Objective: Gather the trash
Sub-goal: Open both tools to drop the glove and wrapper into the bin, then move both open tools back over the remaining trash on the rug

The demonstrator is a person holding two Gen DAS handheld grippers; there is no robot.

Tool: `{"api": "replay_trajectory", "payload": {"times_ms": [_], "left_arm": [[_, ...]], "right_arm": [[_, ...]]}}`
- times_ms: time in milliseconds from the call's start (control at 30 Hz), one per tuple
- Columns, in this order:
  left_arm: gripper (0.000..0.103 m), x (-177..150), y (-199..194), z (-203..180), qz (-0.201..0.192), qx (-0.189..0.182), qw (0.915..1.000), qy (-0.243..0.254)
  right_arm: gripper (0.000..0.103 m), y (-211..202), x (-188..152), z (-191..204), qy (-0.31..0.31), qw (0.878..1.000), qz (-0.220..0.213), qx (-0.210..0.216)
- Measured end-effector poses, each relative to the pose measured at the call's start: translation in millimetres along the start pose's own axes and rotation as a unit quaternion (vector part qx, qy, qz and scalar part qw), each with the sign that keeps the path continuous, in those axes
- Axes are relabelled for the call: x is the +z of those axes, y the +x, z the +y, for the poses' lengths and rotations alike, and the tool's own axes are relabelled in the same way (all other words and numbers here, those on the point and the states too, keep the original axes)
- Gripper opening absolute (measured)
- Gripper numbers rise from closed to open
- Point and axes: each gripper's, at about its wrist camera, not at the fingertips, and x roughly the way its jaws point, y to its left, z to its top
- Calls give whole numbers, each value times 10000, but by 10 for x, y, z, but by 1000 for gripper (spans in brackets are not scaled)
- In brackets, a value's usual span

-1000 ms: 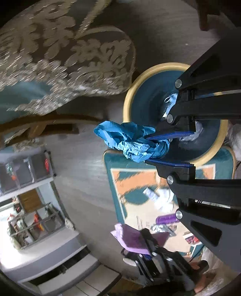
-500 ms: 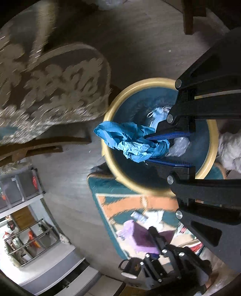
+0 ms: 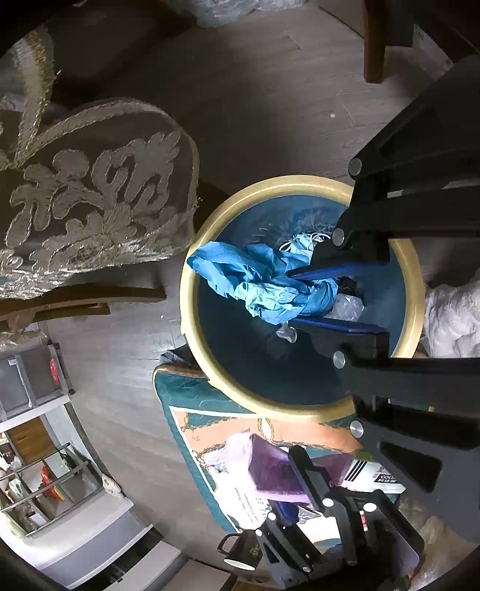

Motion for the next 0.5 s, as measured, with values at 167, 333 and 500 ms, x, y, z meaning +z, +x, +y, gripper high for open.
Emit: {"api": "replay_trajectory", "payload": {"times_ms": [167,333,500], "left_arm": [[58,-16,-25,24,-53,69,9999,-63],[61,-13,-87,104,-134,141,9996,-187],[61,-43,-180,173,-145,265,9994,-177]], "right_arm": [[36,-10,21,-15,76,9999,-40,-73],[50,-52,37,-28,139,9998,-102,-98],[53,-73,80,37,130,9998,-137,-42]]}}
